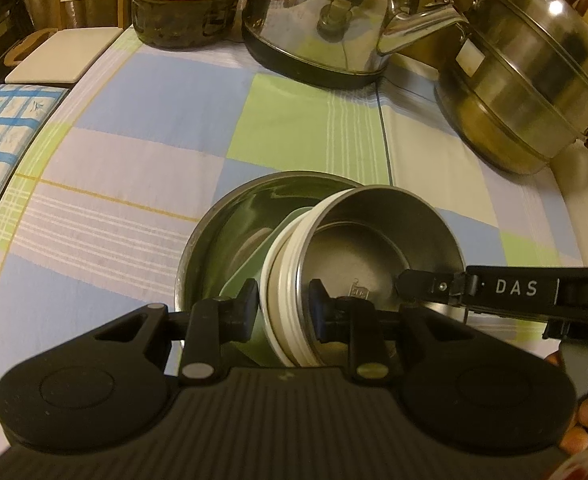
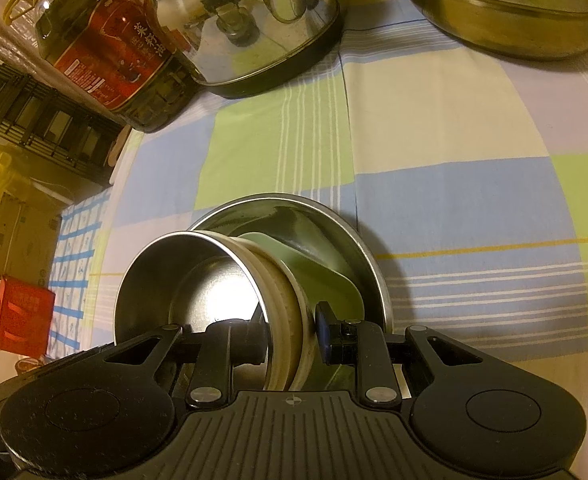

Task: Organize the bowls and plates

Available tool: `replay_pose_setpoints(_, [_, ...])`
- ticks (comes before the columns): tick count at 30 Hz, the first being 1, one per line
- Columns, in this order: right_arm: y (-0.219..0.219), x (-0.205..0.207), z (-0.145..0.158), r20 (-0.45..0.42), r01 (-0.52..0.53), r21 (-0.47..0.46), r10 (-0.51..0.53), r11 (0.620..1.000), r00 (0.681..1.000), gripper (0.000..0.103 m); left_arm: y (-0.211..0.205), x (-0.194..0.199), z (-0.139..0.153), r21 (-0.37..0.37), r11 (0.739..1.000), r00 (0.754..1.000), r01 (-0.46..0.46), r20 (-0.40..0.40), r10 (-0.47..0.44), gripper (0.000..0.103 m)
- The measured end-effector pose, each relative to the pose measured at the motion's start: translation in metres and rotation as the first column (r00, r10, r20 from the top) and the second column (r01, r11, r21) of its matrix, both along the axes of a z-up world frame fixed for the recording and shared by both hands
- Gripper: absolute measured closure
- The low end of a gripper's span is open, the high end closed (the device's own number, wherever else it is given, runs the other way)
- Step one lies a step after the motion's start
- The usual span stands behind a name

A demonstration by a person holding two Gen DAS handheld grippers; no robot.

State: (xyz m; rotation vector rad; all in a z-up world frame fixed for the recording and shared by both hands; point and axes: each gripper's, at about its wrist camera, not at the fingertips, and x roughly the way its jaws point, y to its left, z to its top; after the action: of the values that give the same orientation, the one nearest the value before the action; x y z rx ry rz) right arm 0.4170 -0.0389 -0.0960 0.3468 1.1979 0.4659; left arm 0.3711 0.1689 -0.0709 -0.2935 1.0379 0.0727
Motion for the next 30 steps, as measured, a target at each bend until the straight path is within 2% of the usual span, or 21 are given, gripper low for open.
replay_pose_setpoints(11, [-0.001,-0.002,0.0,0.005,-0.017,0.002,0.017,1.0,1.0,0.079,-0.005,-0.001,0.005,0.062,0.998,0.999,0.031,0.024,-0.033,0.079])
replay_pose_setpoints(19, [-0.011,-0.009,0.01,0.084,-0.045,0.039,0.042,0.998,0.996,0.079,-0.003,-0.007,0.024,0.08,0.994,0.994,0.071,0.08,-0.077,0.079])
replay_pose_setpoints(23, [-0.02,-0.011,0.018,0.133,-0.046,0.091,0.034,0.995,0.991,0.08,0.001,-0.011,0.029,0.06,0.994,0.992,0.086,0.089,-0.092,0.081])
replay_pose_setpoints(27, [-0.024,-0.011,0.022,0.147,-0.044,0.124,0.026,0.991,0.989,0.08,0.004,-0.01,0.029,0.027,0.995,0.992,0.096,0.085,-0.098,0.091])
replay_pose_setpoints(29, [-0.025,-0.01,0.021,0.136,-0.041,0.144,0.022,0.989,0.99,0.088,0.006,-0.01,0.028,0.017,0.996,0.992,0.091,0.082,-0.092,0.092])
replay_pose_setpoints(30, [-0.026,-0.01,0.021,0.134,-0.038,0.147,0.018,0.988,0.991,0.088,0.007,-0.009,0.028,0.011,0.996,0.993,0.089,0.081,-0.09,0.093])
